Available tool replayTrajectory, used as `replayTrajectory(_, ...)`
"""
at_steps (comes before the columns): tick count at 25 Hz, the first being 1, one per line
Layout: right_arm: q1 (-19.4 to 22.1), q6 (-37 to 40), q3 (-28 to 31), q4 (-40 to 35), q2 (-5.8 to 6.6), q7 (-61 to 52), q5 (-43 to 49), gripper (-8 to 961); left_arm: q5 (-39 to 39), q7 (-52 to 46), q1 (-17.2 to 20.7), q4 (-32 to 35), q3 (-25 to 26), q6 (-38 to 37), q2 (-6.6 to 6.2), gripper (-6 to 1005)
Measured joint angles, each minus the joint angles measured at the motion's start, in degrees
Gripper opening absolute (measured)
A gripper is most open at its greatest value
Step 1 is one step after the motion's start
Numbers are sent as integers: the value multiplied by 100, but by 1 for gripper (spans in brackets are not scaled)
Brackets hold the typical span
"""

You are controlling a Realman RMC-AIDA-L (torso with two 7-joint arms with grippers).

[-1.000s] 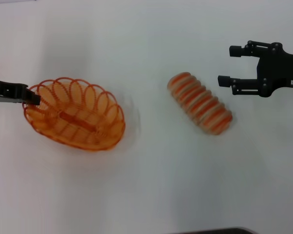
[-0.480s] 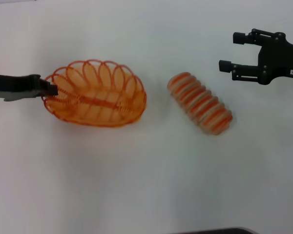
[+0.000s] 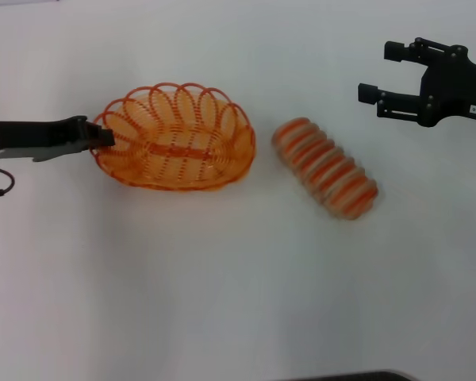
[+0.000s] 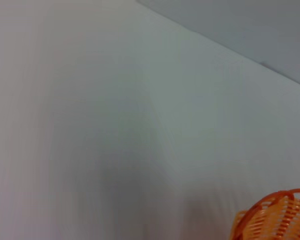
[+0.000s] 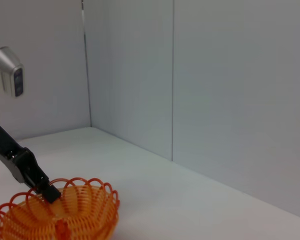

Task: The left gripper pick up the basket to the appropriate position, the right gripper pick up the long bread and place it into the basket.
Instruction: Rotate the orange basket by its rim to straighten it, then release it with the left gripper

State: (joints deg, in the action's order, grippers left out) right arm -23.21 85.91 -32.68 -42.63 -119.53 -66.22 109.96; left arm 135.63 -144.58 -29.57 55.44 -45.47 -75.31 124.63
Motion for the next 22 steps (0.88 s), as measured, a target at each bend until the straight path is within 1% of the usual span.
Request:
replayTrajectory(4, -11, -34, 6, 77, 0, 77, -99, 836, -86, -310, 102, -3, -678, 501, -13, 89)
replayTrajectory(7, -13, -40, 7, 78, 0, 84, -131, 835, -87, -470, 154, 23, -955, 769, -4, 89)
replayTrajectory(11, -24, -59, -6, 81, 0, 88, -139, 835, -153, -619, 229, 27, -1164, 1032, 2, 89)
replayTrajectory(15, -40, -106, -42, 121, 0, 177, -142, 836, -468, -663, 358, 45, -1434, 1358, 1, 89)
replayTrajectory(22, -84, -129, -36, 177, 0, 233, -142, 836, -564, -819, 379, 6, -1662, 1569, 0, 89)
